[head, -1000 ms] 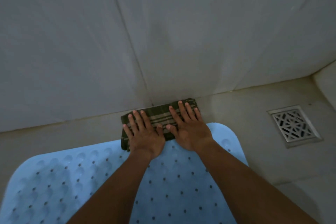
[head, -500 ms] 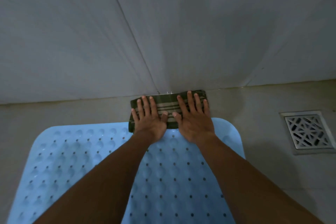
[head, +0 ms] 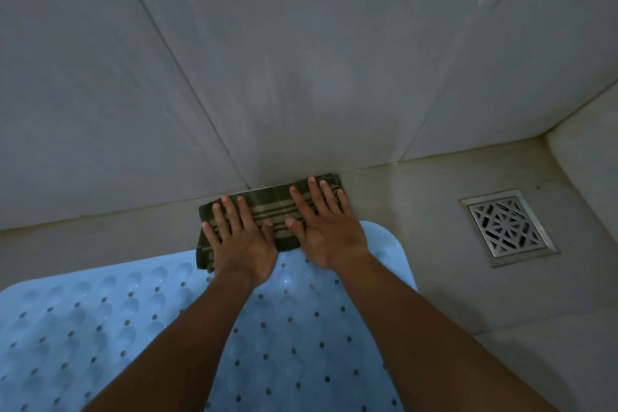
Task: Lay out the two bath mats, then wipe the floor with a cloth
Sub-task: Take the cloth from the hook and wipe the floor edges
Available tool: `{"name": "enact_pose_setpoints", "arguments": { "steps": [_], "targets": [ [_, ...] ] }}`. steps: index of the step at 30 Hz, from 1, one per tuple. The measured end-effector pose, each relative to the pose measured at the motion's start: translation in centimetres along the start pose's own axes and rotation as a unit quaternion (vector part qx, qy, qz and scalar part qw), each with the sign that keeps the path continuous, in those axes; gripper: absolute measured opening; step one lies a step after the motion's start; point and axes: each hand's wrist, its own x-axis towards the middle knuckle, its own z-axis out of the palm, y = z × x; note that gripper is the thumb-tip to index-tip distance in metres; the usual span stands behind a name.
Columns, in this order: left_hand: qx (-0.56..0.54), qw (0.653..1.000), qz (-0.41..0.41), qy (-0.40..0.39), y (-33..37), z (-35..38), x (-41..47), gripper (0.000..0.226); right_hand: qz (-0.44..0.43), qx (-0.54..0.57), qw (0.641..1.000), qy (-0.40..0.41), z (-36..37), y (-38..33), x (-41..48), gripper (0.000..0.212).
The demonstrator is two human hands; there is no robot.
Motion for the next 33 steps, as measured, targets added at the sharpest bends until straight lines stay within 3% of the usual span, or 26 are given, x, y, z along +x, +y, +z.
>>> {"name": "enact_pose_setpoints", "arguments": {
  "steps": [12,19,26,33],
  "targets": [
    [0.019,0.996,0.082,-0.031,9.8,1.5,-0.6,0.071,0.107,-0.013,0.994,-0.011,-1.6,8.4,-3.1,0.065],
    [0.036,0.991,0.131,-0.016,11.7,1.8,-0.9,0.069,0.145,0.007,0.989,0.012,-1.2,9.9,-4.4,0.088],
    [0.042,0.981,0.189,-0.011,13.0,2.1,-1.0,0.068,0.19,0.011,0.982,0.014,-0.8,10.9,-5.8,0.067],
    [0.072,0.953,0.293,-0.034,17.2,2.6,-0.7,0.07,0.264,0.019,0.963,0.042,-0.4,12.9,-9.7,0.076]
  ]
}}
